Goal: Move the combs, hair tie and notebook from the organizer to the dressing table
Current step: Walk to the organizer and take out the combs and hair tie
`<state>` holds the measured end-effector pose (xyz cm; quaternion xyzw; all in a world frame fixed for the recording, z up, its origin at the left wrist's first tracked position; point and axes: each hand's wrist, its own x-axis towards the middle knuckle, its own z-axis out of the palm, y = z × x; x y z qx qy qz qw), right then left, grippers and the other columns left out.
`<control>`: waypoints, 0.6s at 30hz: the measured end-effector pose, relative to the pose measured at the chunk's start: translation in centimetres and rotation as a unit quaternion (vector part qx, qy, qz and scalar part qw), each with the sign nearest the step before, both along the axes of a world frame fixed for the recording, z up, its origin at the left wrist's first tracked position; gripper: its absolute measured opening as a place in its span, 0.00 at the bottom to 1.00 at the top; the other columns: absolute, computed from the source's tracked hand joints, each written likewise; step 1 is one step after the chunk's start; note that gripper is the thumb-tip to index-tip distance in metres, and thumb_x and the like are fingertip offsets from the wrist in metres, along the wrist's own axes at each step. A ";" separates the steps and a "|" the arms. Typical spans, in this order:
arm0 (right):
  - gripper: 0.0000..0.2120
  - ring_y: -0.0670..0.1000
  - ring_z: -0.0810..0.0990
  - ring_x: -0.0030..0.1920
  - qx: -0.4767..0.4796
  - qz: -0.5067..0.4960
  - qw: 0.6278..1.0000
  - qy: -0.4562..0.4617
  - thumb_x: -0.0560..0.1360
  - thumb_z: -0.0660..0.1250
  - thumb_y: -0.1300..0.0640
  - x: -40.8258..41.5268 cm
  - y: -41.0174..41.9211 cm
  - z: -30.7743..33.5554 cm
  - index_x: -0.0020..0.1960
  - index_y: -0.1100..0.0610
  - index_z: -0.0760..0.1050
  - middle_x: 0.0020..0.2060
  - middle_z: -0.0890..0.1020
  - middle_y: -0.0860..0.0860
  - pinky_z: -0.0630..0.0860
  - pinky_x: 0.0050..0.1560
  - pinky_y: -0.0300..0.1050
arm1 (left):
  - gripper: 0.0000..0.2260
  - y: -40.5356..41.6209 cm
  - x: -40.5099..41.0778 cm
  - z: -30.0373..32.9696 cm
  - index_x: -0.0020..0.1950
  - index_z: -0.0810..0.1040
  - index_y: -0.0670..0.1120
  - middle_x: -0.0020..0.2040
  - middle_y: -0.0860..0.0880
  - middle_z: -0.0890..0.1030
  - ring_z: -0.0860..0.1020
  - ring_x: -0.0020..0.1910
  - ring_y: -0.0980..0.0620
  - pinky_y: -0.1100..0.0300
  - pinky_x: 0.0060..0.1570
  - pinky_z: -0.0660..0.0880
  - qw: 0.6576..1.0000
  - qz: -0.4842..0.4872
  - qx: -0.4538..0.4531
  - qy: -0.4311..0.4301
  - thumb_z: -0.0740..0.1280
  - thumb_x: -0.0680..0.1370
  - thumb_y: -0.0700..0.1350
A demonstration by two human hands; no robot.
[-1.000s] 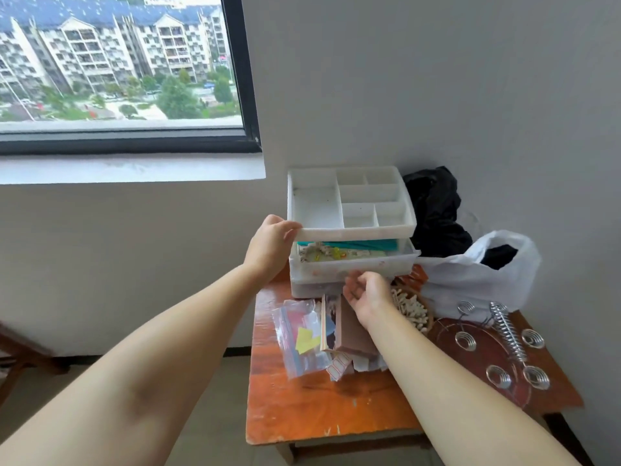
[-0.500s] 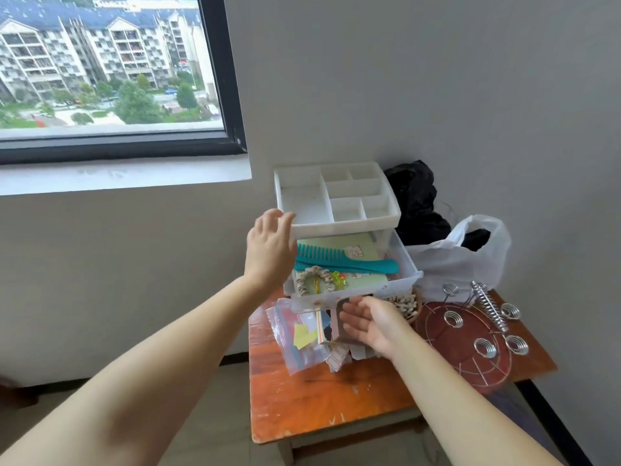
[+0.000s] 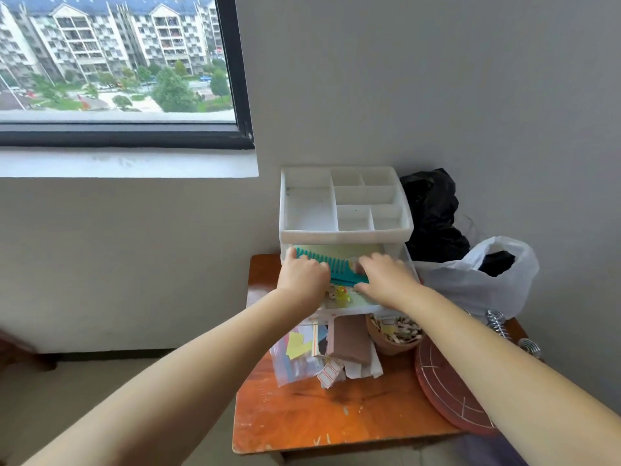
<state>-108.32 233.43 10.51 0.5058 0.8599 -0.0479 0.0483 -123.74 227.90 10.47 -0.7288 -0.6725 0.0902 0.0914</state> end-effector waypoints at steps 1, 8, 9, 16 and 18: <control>0.19 0.57 0.76 0.56 0.000 0.006 1.000 -0.004 0.72 0.65 0.46 0.1 0.1 -0.4 0.60 0.54 0.71 0.55 0.78 0.54 0.72 0.52 0.51 | 0.08 0.0 0.1 -0.2 0.53 0.77 0.45 0.48 0.47 0.82 0.78 0.48 0.45 0.51 0.56 0.64 1.000 -0.001 -0.009 0.004 0.63 0.75 0.42; 0.19 0.59 0.76 0.57 0.012 0.045 0.999 -0.003 0.73 0.61 0.52 0.8 -0.4 -2.3 0.62 0.57 0.71 0.56 0.78 0.57 0.72 0.53 0.53 | 0.10 -1.2 0.8 -2.5 0.55 0.76 0.42 0.52 0.44 0.78 0.75 0.52 0.44 0.53 0.52 0.66 1.000 -0.018 -0.014 -0.017 0.61 0.76 0.40; 0.19 0.59 0.76 0.58 0.021 0.049 0.999 -0.002 0.73 0.61 0.52 0.8 -0.5 -2.4 0.62 0.57 0.71 0.57 0.78 0.57 0.71 0.54 0.53 | 0.10 -1.3 0.9 -2.5 0.55 0.76 0.42 0.52 0.43 0.78 0.74 0.52 0.43 0.53 0.51 0.66 0.999 -0.020 -0.009 -0.023 0.61 0.76 0.40; 0.21 0.58 0.79 0.55 -0.105 0.024 0.992 0.068 0.75 0.61 0.55 1.0 0.0 -0.4 0.67 0.58 0.67 0.61 0.78 0.58 0.78 0.50 0.49 | 0.11 -1.8 1.0 -3.0 0.56 0.75 0.42 0.53 0.44 0.77 0.73 0.52 0.44 0.54 0.51 0.67 0.998 -0.012 -0.001 -0.056 0.60 0.76 0.41; 0.17 0.55 0.79 0.53 -0.147 0.042 0.985 0.075 0.75 0.62 0.55 1.2 0.2 0.6 0.63 0.58 0.70 0.60 0.78 0.56 0.75 0.46 0.45 | 0.10 -1.9 0.7 -2.5 0.53 0.76 0.42 0.52 0.44 0.77 0.74 0.52 0.44 0.55 0.49 0.68 0.992 0.003 0.019 -0.125 0.59 0.75 0.43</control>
